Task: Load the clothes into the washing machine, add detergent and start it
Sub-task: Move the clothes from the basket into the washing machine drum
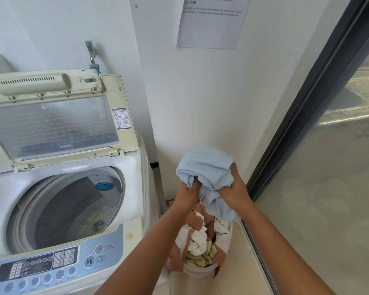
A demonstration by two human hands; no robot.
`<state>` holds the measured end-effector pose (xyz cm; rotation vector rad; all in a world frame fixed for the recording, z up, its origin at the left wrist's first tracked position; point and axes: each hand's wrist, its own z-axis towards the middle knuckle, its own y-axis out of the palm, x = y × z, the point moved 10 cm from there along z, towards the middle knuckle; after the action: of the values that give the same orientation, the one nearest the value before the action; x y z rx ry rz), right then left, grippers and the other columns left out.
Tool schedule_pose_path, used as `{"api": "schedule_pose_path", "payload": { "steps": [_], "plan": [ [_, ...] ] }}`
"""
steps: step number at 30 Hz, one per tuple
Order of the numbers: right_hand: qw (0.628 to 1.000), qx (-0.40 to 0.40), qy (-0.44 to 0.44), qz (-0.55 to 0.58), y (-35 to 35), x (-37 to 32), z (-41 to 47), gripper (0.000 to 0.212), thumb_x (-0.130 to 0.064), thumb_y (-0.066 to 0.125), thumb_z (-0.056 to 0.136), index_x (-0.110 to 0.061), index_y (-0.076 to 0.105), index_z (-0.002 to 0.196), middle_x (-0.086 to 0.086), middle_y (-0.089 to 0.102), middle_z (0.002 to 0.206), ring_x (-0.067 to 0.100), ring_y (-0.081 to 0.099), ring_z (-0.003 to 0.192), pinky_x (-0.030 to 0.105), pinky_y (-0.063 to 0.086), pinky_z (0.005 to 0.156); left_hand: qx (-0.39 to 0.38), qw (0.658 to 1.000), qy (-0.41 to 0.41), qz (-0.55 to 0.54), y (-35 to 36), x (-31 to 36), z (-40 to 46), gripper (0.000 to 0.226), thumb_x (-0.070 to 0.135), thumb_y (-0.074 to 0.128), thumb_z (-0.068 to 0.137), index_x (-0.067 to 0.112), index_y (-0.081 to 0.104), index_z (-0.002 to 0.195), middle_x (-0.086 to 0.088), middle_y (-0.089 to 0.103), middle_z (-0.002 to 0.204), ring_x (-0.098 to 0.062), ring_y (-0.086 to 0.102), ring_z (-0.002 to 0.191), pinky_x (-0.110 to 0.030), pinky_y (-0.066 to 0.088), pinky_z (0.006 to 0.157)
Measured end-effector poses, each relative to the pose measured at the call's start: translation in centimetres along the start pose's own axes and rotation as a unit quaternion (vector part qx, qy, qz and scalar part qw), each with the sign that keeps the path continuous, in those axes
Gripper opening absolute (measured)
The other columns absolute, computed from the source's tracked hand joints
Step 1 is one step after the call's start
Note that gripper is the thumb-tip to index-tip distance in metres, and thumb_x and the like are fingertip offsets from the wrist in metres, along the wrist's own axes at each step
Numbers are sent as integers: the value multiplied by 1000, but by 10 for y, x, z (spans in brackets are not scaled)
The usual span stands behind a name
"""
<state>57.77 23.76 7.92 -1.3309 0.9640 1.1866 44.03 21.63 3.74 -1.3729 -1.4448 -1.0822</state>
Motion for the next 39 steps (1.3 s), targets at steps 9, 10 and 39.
{"api": "schedule_pose_path", "payload": {
  "steps": [9,10,39],
  "plan": [
    [931,2,-126,-342,13,-30,3,60,-10,69,74,-34,49,125,-1,46,118,24,56,98,41,55,73,151,962,109,202,-20,15,-13,96,69,64,73,9,38,144,-2,40,140,-5,41,129,-23,33,108],
    [936,-8,-132,-326,17,-33,1,58,-14,71,75,-36,48,123,-3,48,118,22,56,100,40,54,77,130,958,115,230,-14,17,-12,99,71,58,72,6,38,143,-10,37,144,-16,38,133,-29,30,112],
    [869,-91,310,375,185,32,-9,43,-36,62,94,-4,60,122,25,55,138,35,64,107,45,58,86,116,989,6,-95,-164,6,-51,58,40,72,83,32,48,135,2,66,124,-18,65,111,-47,55,94]
  ]
}}
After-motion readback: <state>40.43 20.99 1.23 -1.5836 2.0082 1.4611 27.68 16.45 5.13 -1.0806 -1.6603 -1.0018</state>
